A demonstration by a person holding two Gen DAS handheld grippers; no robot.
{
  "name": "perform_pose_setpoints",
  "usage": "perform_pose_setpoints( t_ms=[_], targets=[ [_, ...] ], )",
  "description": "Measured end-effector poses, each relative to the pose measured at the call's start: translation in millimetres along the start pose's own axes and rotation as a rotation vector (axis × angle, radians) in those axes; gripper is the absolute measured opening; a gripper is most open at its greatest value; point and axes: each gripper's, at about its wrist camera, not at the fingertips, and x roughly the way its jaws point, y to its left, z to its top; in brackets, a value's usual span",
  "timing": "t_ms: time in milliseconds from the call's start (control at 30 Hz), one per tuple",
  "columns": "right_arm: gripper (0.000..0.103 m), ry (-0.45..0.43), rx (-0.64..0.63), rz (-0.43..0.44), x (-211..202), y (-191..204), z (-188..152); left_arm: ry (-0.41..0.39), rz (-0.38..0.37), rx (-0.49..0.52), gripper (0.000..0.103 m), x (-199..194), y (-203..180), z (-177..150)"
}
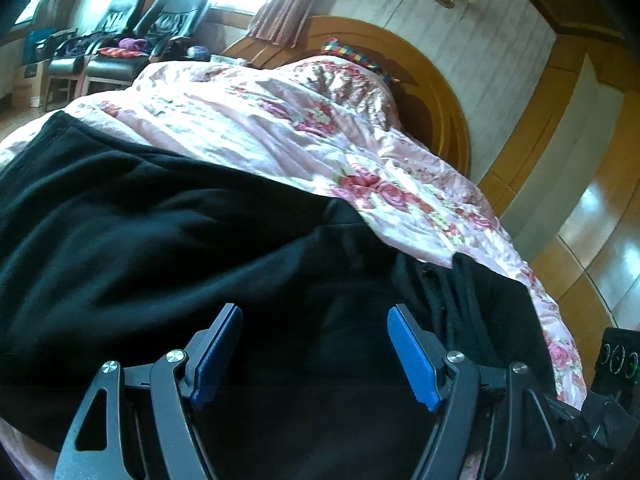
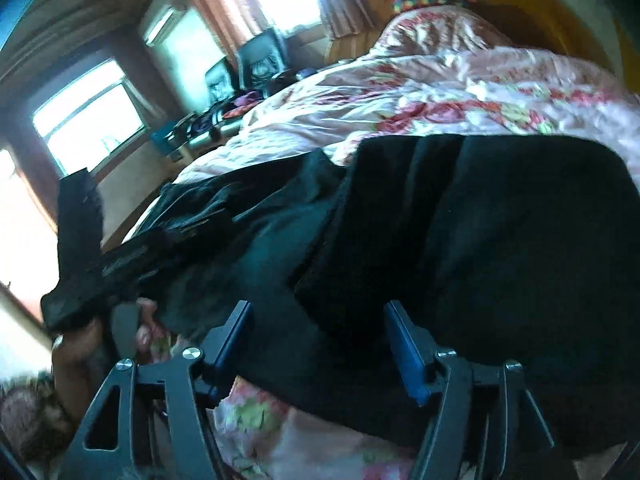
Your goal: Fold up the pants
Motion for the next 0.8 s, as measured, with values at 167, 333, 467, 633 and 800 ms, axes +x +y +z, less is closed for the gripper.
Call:
perform_pose_setpoints(
  t_ms=[167, 333, 467, 633, 800],
  targets=[
    [0.067, -0.156, 0.084, -0.006, -54.5, -21.3, 0.5, -0.020, -0.107, 0.006, 0.079, -6.6, -21.3, 1.3],
    [0.054, -0.260, 0.160, -0.287, -90.5, -60.8, 9.3, 0.011, -0.198, 0.093, 0.083, 2.3, -67.2, -0.2],
    [0.025, -0.212, 0.263, -0.350, -87.5, -94.7, 11.7, 0.072, -0.245, 0.159, 0.067, 24.3, -96.2, -8.1],
    [0.025, -0.179, 0.283, -0.345, -83.5, -111.3, 6.2, 0.161, -0.193, 0.204, 0.018, 48.5, -112.1, -18.6],
    [0.025, -0.208, 0.291, -0.324, -88.0, -114.5, 5.2, 0.093, -0.212, 0.180, 0.013, 20.3, -104.6, -19.8]
  ],
)
